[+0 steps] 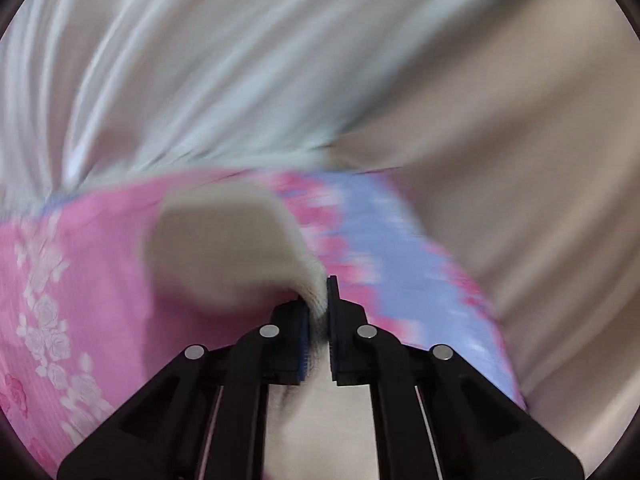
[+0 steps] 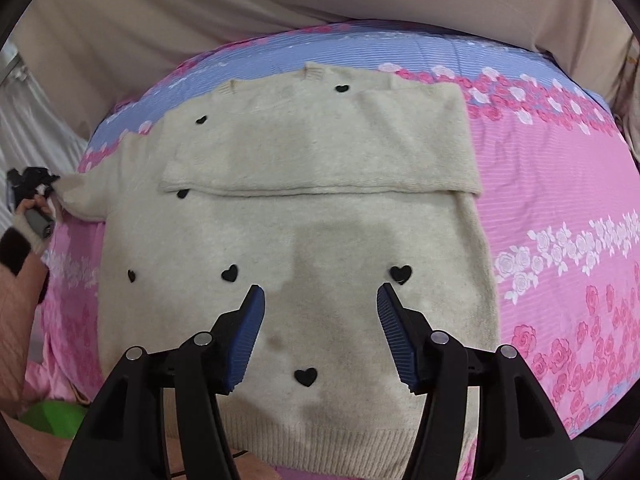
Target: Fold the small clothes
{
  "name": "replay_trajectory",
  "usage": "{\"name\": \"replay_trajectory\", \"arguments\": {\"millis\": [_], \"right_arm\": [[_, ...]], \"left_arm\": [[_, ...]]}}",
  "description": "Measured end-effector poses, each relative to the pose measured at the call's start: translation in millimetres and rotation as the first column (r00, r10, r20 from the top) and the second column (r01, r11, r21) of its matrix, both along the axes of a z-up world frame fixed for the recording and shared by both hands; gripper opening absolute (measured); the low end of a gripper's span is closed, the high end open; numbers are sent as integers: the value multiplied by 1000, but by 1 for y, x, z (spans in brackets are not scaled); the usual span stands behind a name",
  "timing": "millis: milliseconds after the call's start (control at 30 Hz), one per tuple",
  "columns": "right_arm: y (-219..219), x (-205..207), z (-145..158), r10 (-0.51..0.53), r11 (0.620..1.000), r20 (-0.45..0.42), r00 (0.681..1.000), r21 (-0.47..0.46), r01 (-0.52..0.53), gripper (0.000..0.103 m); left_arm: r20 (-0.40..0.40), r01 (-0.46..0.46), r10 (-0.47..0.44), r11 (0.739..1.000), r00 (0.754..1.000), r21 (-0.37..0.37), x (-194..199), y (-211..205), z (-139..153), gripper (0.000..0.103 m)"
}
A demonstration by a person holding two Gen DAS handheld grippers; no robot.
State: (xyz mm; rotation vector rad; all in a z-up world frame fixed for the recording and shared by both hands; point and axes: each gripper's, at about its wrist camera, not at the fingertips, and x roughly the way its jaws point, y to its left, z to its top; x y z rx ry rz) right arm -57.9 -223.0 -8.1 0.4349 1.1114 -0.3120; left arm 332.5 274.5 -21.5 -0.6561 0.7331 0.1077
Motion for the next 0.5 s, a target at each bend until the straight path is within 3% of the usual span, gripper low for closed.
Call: {"name": "replay_trajectory", "arguments": {"millis": [33,100,133,233,333,367,467,500], "right_arm": [[-4,-1,-1,-6,1000,2,1000,8,6,57],[-12,-2,-4,-19,1000,11,1000,20,19,57],[-15,-2,-5,-20,999,19,1000,25,20,57],[-24,-6,-8,-17,999,46,999,38,15,57],[-40,-17,-16,-34,998,71,997,61,30,57],[-46,-21,-19,-47,996,77,996,73,42,57],[-68,-37,-29,-92,991,87,992,105,83,58],[-76,-42,-32,-106,989,87,991,113,96,58]], "left_arm": [[54,52,-52,999,997,10,-5,-20,21,6],[155,190,-192,981,969,27,-23,-73,67,6],[189,258,-260,965,947,36,-31,-101,84,6],[240,471,-475,879,847,74,-67,-196,115,7],[159,655,-661,749,733,99,-117,-303,95,11],[118,685,-693,721,711,105,-131,-327,80,14],[-80,744,-740,659,668,114,-172,-389,15,52],[-125,749,-738,653,663,112,-183,-398,-3,52]]}}
